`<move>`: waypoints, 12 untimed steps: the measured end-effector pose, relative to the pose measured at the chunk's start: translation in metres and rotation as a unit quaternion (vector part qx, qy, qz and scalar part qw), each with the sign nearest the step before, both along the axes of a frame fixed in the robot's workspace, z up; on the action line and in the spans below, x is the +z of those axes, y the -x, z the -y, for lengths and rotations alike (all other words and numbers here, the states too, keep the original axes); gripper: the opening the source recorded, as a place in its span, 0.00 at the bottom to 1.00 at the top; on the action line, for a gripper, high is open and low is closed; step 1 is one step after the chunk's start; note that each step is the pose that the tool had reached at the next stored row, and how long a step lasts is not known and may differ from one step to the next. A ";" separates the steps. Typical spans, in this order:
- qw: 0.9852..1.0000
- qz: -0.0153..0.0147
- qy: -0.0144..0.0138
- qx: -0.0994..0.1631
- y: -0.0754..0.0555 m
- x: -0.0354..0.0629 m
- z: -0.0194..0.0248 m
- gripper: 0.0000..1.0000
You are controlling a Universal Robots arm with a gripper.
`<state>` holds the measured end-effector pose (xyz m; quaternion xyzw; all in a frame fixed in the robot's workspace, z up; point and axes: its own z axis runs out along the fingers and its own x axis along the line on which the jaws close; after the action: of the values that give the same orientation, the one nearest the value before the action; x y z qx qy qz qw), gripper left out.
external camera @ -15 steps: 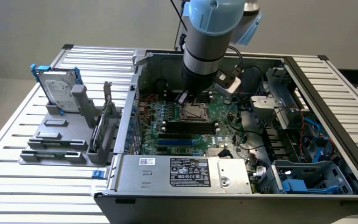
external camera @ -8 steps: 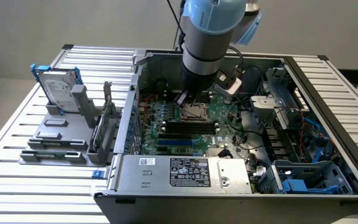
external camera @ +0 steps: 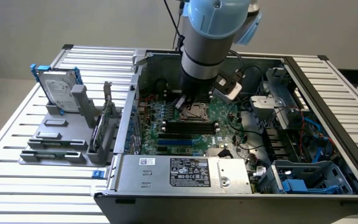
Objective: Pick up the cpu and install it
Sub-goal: 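Install the first cpu locking lever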
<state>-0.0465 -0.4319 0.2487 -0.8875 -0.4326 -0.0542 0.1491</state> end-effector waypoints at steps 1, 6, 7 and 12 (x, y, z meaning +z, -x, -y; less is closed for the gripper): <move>1.000 -0.001 0.000 0.000 0.001 0.0000 0.0013 0.11; 1.000 -0.007 0.000 0.000 0.009 -0.0026 0.0031 0.11; 1.000 -0.007 0.000 0.000 0.009 -0.0045 0.0031 0.11; 1.000 -0.007 0.000 0.000 0.011 -0.0128 0.0031 0.11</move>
<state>-0.0573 -0.4350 0.2359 -0.8879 -0.4316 -0.0478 0.1521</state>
